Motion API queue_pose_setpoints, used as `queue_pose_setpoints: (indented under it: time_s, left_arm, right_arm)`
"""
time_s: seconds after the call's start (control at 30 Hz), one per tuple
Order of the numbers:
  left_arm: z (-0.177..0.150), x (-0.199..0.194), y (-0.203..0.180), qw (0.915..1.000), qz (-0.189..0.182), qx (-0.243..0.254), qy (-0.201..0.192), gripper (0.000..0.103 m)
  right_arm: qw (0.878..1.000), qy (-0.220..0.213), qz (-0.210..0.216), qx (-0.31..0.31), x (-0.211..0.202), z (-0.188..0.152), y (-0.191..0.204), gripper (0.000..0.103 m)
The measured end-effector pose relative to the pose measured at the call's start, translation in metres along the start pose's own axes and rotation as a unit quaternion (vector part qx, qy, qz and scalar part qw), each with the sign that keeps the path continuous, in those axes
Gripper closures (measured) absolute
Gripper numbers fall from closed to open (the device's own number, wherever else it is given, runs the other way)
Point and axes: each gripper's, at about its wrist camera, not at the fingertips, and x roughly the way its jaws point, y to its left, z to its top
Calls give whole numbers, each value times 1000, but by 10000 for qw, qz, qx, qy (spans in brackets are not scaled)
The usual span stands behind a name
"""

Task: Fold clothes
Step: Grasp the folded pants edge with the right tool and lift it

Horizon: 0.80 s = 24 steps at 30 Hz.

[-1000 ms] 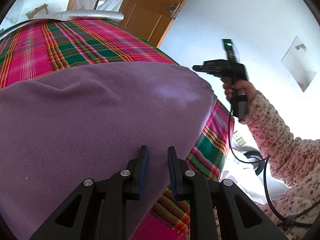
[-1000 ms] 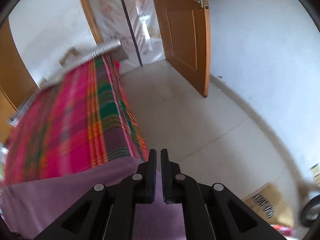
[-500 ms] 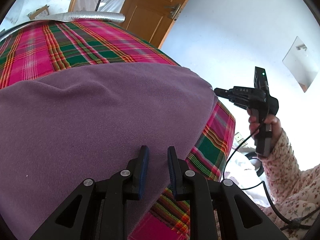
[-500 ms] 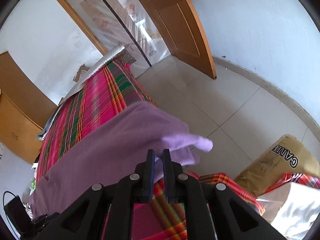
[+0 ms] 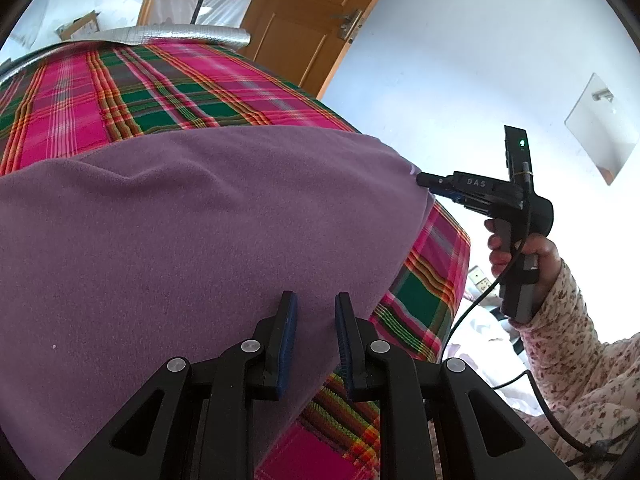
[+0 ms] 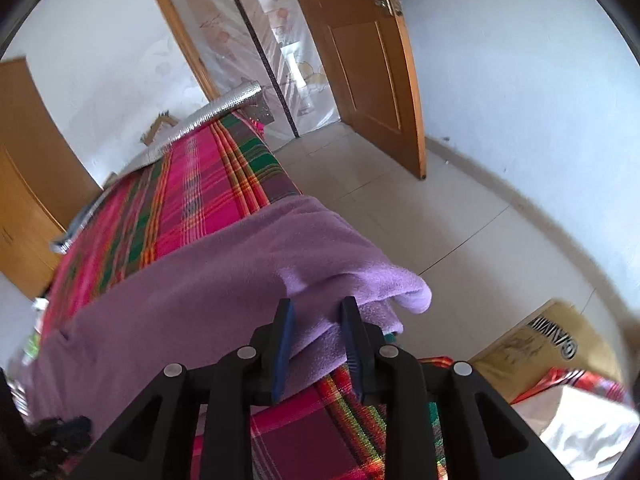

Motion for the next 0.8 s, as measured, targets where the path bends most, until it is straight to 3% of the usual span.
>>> queue_pose_setpoints:
  time_s: [0.43,0.47,0.53,0.6,0.8]
  left_arm:
    - [1,0,3,10000,-56,-43,-20,83]
    - [0,-1,3,10000,-61,-43,-25,83]
    - [0,0,4,10000,-75,-50,-28,83]
    - [1,-1,4,10000,-76,-55,-27,83]
    - [0,-1,2,10000,-2,11,-17,83]
  right_arm:
    - [9971,-367,-596,-292,0,-11,20,75]
    - [9966,-389,-647,-331,0,-11,22,77]
    - [9958,-421,-711,-391,1,-12,22,90]
    - [9968,-430,-590,-311,0,-11,19,98]
    - [9965,-703,-455,-36,-11,-13,12,100]
